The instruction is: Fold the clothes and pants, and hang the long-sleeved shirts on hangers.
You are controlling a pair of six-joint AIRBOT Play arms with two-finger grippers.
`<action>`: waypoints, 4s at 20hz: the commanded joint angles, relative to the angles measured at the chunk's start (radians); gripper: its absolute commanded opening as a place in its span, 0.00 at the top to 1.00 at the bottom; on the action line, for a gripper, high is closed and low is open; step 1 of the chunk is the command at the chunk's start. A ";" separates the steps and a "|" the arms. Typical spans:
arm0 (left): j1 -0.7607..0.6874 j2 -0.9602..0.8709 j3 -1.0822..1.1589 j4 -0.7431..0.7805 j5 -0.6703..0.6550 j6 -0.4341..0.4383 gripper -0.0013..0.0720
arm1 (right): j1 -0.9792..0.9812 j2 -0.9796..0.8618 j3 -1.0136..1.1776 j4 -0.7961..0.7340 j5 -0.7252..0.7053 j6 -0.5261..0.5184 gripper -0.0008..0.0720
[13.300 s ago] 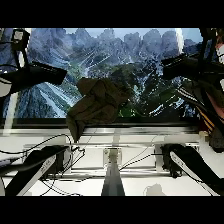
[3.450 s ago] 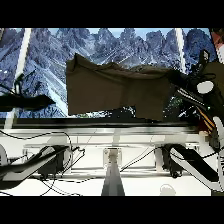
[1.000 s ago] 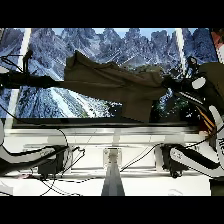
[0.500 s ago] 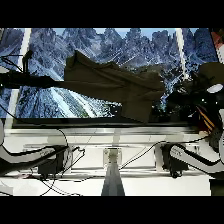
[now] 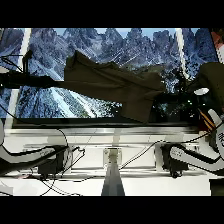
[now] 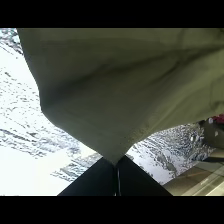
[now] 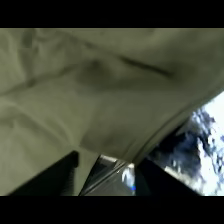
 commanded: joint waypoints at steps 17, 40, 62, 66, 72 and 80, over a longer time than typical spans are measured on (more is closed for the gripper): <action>0.036 0.167 0.156 -0.220 0.002 -0.049 0.96 | 0.030 0.297 0.573 0.188 0.179 -0.086 0.97; 0.214 0.515 0.307 -0.311 0.217 -0.075 0.96 | 0.032 0.391 0.808 0.145 0.109 0.384 0.97; -0.065 -0.185 0.307 -0.069 0.197 -0.075 0.96 | 0.097 -0.319 0.808 -0.211 0.291 0.389 0.97; -0.059 -0.188 0.307 0.097 0.018 -0.076 0.96 | 0.077 -0.320 0.808 -0.271 0.502 0.389 0.97; -0.108 -0.257 0.307 0.185 -0.030 -0.132 0.96 | 0.077 -0.320 0.708 -0.369 0.535 0.389 0.97; -0.101 -0.300 0.307 0.186 -0.103 -0.174 0.19 | 0.078 -0.317 0.631 -0.426 0.538 0.415 0.23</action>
